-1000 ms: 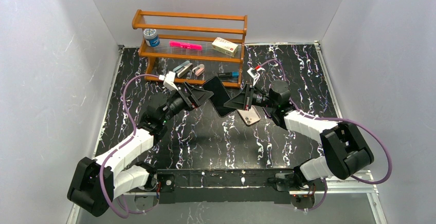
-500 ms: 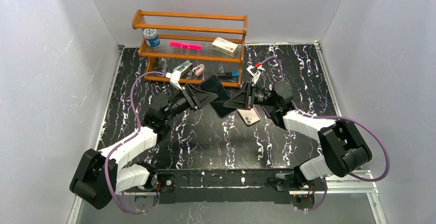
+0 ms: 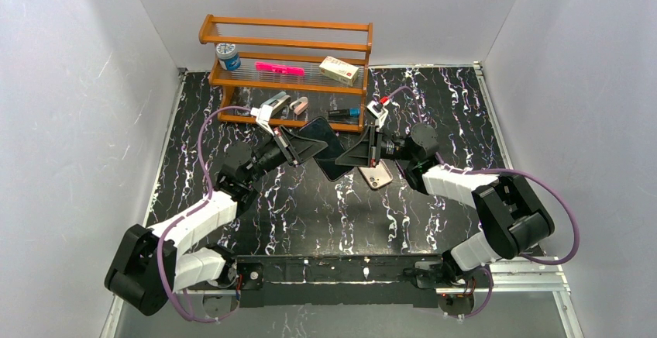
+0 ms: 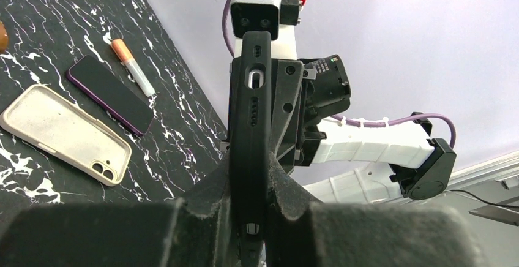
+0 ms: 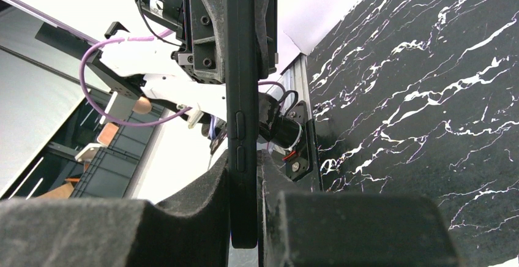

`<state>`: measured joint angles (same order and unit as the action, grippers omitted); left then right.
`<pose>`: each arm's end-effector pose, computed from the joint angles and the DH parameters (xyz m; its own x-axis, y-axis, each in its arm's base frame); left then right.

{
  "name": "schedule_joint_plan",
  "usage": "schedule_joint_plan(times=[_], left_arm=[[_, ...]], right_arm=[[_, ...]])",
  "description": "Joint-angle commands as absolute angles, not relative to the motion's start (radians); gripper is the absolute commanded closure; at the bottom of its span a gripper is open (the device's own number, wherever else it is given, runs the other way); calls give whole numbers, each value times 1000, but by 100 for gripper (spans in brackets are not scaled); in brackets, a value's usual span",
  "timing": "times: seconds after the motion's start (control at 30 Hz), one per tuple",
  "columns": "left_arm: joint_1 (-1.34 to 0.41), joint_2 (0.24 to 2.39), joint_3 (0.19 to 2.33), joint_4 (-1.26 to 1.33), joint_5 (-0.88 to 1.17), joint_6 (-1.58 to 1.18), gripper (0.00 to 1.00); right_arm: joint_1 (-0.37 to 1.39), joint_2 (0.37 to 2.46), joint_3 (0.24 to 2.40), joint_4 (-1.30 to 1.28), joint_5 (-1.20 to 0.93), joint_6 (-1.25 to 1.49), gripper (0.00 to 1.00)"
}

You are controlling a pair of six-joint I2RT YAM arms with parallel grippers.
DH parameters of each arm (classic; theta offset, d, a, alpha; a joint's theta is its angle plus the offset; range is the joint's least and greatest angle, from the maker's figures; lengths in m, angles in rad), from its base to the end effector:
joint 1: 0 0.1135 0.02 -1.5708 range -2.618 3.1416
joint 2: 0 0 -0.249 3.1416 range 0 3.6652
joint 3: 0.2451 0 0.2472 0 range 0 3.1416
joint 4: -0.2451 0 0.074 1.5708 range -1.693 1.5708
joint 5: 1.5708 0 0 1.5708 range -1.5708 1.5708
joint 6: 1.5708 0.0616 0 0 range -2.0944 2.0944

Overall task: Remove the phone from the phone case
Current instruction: Pick up the phone at the center of the board.

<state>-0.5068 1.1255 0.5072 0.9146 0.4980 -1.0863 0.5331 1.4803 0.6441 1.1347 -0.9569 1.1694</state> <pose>0.2178 -0.1546 0.2855 -0.6119 -0.5495 -0.5689 0.6106 0.1291 -0.7814 0.2392 0.1996 0.2559 -0.7899 0.1496 -0.5947 -0.6104 -0.0989 0.7859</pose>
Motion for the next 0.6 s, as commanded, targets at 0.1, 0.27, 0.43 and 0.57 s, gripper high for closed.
schedule_joint_plan(times=[0.1,0.27,0.43,0.57], left_arm=[[-515,1024,462,933,354,-1083,100],[-515,974,438,938,223,-1116,100],[-516,929,418,955,124,-1146,100],[-516,899,391,974,45,-1178,100]], right_arm=[[543,1418,674,1127,-884,1096,68],[573,1355,648,1042,-793,1024,42],[595,1328,621,1031,-729,1013,29],[643,1340,614,1056,-691,1006,28]])
